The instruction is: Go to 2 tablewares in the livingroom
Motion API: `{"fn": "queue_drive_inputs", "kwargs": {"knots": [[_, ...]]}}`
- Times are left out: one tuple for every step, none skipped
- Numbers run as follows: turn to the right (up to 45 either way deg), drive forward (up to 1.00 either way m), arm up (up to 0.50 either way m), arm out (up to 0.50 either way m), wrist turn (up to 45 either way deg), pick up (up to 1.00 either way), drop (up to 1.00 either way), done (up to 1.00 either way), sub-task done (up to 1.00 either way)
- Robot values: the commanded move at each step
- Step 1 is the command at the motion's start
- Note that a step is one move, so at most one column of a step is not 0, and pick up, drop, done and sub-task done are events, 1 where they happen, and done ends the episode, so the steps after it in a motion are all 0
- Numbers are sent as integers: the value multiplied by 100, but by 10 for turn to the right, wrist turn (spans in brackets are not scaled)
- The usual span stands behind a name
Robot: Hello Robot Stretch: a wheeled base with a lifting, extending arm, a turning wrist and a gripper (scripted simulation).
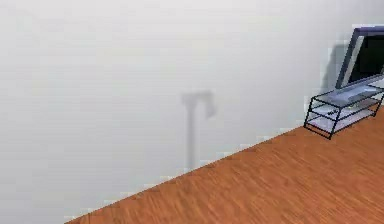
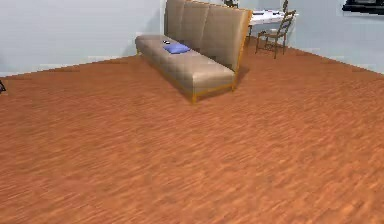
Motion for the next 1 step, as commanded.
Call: {"fn": "queue_drive_inputs", "kwargs": {"knots": [[450,0,0,0,0,0,0,0,0]]}}
